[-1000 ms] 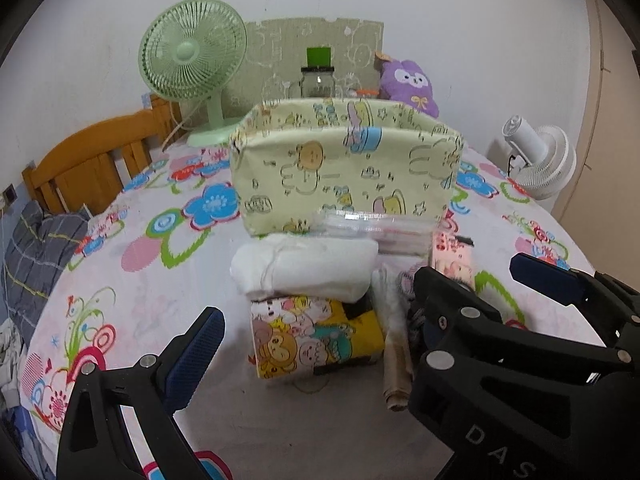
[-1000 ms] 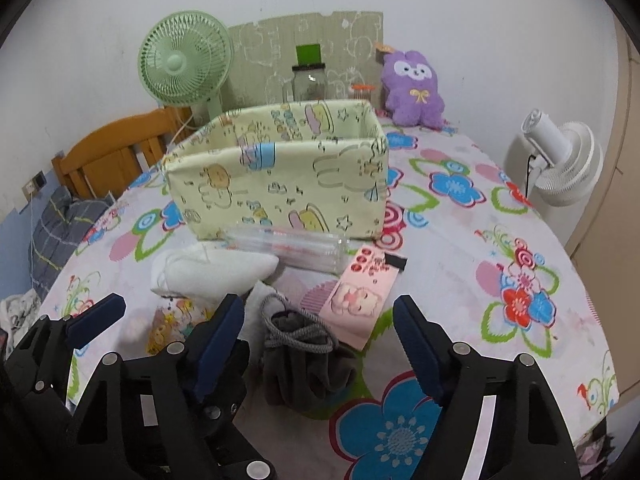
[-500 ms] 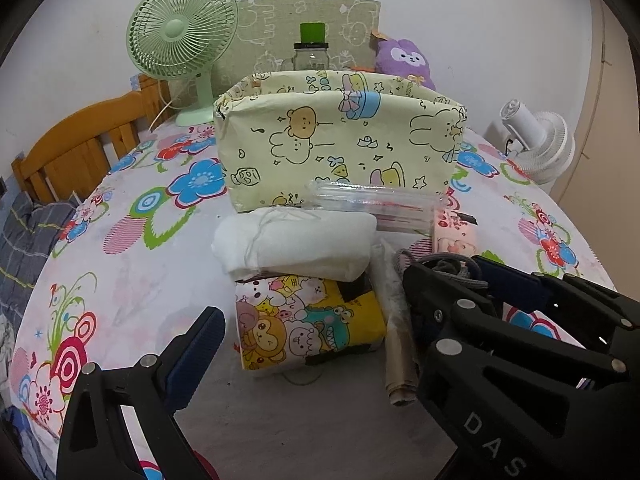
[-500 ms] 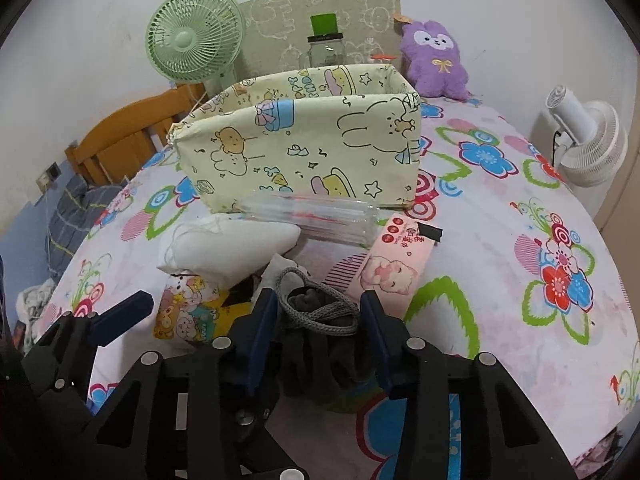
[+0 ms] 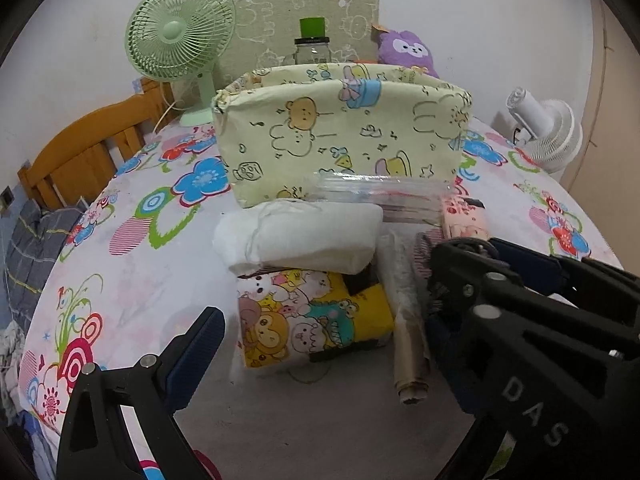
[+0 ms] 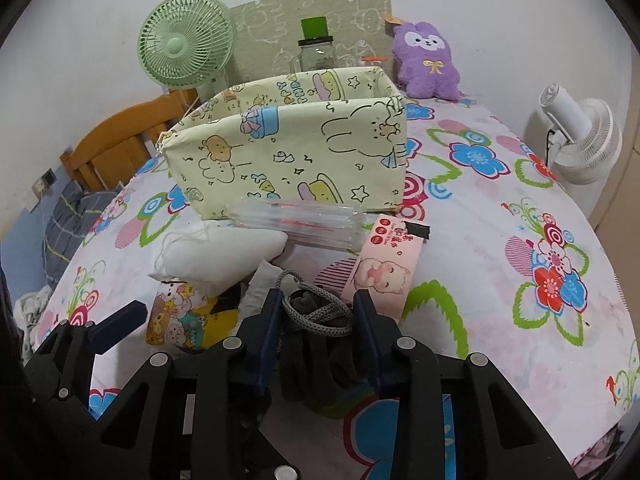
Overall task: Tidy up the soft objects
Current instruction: 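Grasp the black pouch with grey cord with the right gripper, then grasp the cartoon-print pouch with the left gripper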
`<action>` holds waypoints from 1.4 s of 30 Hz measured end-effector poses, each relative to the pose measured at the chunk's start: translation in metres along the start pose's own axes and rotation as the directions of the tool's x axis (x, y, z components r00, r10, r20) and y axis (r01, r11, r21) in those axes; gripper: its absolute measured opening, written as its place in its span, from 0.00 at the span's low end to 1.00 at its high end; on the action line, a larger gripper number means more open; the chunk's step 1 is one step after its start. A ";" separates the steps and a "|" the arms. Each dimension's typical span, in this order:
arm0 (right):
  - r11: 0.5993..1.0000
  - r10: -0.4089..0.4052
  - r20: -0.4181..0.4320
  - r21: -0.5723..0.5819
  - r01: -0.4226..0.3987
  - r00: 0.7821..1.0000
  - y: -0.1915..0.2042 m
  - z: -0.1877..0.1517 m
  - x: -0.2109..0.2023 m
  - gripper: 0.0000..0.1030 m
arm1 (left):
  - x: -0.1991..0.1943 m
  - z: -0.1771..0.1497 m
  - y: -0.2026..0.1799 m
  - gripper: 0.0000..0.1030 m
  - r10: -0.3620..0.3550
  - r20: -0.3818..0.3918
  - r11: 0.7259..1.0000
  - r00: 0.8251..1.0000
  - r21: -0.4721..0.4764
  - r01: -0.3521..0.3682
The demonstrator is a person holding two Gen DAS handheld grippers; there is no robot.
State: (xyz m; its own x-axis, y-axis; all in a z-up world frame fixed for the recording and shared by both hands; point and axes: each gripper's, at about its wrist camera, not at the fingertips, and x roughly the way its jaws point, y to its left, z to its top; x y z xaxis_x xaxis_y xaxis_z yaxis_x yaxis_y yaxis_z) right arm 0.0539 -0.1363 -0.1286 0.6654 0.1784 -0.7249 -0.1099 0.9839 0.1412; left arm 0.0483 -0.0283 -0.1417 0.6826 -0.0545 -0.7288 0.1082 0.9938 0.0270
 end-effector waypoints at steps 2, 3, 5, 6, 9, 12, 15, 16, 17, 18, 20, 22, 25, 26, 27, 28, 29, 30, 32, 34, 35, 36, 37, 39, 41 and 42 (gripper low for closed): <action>1.000 -0.006 0.010 0.006 0.006 1.000 -0.002 0.000 -0.002 0.37 | -0.002 0.002 0.005 0.98 -0.007 0.007 1.000 1.000 -0.022 0.007; 1.000 -0.008 0.013 0.010 0.008 1.000 -0.003 0.001 -0.004 0.37 | -0.003 0.003 0.006 0.98 -0.008 0.010 1.000 1.000 -0.027 0.008; 1.000 -0.011 0.020 0.014 0.011 1.000 -0.003 0.003 -0.006 0.37 | -0.003 0.005 0.010 0.98 0.010 0.022 0.999 1.000 -0.039 -0.010; 1.000 -0.012 0.021 0.014 0.012 1.000 -0.003 0.004 -0.007 0.37 | -0.003 0.006 0.012 0.98 0.022 0.022 0.999 1.000 -0.046 -0.021; 1.000 -0.013 0.019 0.008 0.013 1.000 0.000 0.007 -0.006 0.37 | 0.000 0.009 0.017 0.98 0.004 0.012 0.998 1.000 -0.070 -0.003; 1.000 -0.014 0.019 0.001 0.014 1.000 0.004 0.010 -0.005 0.37 | -0.003 0.014 0.020 0.98 -0.006 0.025 0.997 1.000 -0.075 0.008; 1.000 -0.014 0.023 0.000 0.014 1.000 0.006 0.014 -0.006 0.37 | -0.007 0.016 0.025 0.98 0.002 0.039 0.997 0.999 -0.081 0.001; 1.000 -0.014 0.024 -0.001 0.014 1.000 0.007 0.015 -0.006 0.37 | -0.006 0.017 0.025 0.98 0.007 0.040 0.997 0.999 -0.081 -0.004; 1.000 -0.015 0.026 -0.001 0.015 1.000 0.008 0.016 -0.006 0.37 | -0.004 0.017 0.026 0.98 0.014 0.035 0.997 0.999 -0.080 -0.012; 1.000 -0.015 0.025 -0.002 0.015 1.000 0.009 0.016 -0.005 0.37 | 0.000 0.017 0.026 0.98 0.026 0.020 0.997 0.999 -0.077 -0.024; 1.000 -0.016 0.022 -0.005 0.016 1.000 0.011 0.017 -0.004 0.37 | 0.007 0.014 0.027 0.98 0.051 -0.004 0.996 0.999 -0.077 -0.051; 1.000 -0.018 0.016 -0.010 0.018 1.000 0.012 0.017 -0.002 0.37 | 0.010 0.013 0.029 0.99 0.031 -0.012 0.995 0.999 -0.091 -0.032; 1.000 -0.026 0.006 -0.012 0.026 1.000 0.013 0.016 0.002 0.37 | 0.011 0.012 0.027 0.98 0.025 -0.009 0.996 1.000 -0.083 -0.026; 0.999 -0.030 0.003 -0.011 0.030 1.000 0.013 0.016 0.003 0.37 | 0.011 0.012 0.026 0.98 0.022 -0.008 0.996 1.000 -0.080 -0.023; 0.999 -0.033 0.003 -0.012 0.033 0.999 0.013 0.016 0.003 0.37 | 0.012 0.012 0.025 0.98 0.014 -0.013 0.997 1.000 -0.081 -0.015; 0.999 -0.036 0.004 -0.013 0.036 0.999 0.013 0.016 0.003 0.37 | 0.014 0.012 0.025 0.98 0.011 -0.018 0.997 1.000 -0.082 -0.012; 0.999 -0.039 0.004 -0.014 0.039 0.999 0.012 0.017 0.004 0.37 | 0.015 0.012 0.024 0.98 0.007 -0.022 0.997 1.000 -0.080 -0.009; 0.999 -0.042 0.004 -0.014 0.042 0.999 0.012 0.017 0.004 0.37 | 0.017 0.011 0.022 0.98 0.006 -0.025 0.997 1.000 -0.076 -0.008; 0.999 -0.046 0.002 -0.012 0.047 0.999 0.011 0.017 0.005 0.37 | 0.022 0.009 0.020 0.95 0.012 -0.043 0.997 0.999 -0.072 -0.015; 0.999 -0.048 0.000 -0.010 0.048 0.999 0.010 0.016 0.005 0.38 | 0.025 0.009 0.020 0.84 0.007 -0.054 0.997 0.998 -0.074 -0.011; 0.999 -0.049 -0.002 -0.009 0.049 0.999 0.010 0.016 0.006 0.38 | 0.025 0.009 0.020 0.81 0.000 -0.058 0.997 0.998 -0.076 -0.005; 0.999 -0.049 -0.004 -0.008 0.049 0.999 0.010 0.016 0.006 0.38 | 0.024 0.009 0.020 0.76 0.000 -0.056 0.997 0.998 -0.076 -0.005; 0.999 -0.048 -0.004 -0.008 0.048 0.999 0.010 0.016 0.006 0.38 | 0.022 0.010 0.020 0.76 -0.003 -0.054 0.997 0.999 -0.074 -0.001; 0.999 -0.046 -0.002 -0.009 0.046 0.999 0.010 0.016 0.006 0.38 | 0.019 0.010 0.019 0.75 -0.008 -0.040 0.997 0.999 -0.071 0.005; 0.999 -0.044 0.001 -0.009 0.044 0.999 0.011 0.017 0.004 0.38 | 0.011 0.011 0.018 0.74 -0.009 -0.017 0.997 1.000 -0.074 0.007; 0.999 -0.043 0.003 -0.009 0.043 0.999 0.011 0.017 0.004 0.38 | 0.008 0.012 0.018 0.74 -0.012 -0.011 0.997 1.000 -0.072 0.011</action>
State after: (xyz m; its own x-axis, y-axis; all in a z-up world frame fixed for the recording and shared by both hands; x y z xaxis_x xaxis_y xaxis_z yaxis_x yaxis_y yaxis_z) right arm 0.0680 -0.1252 -0.1179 0.6715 0.1363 -0.7283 -0.0882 0.9907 0.1040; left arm 0.0647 -0.0120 -0.1390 0.6731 -0.0654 -0.7367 0.0637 0.9975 -0.0303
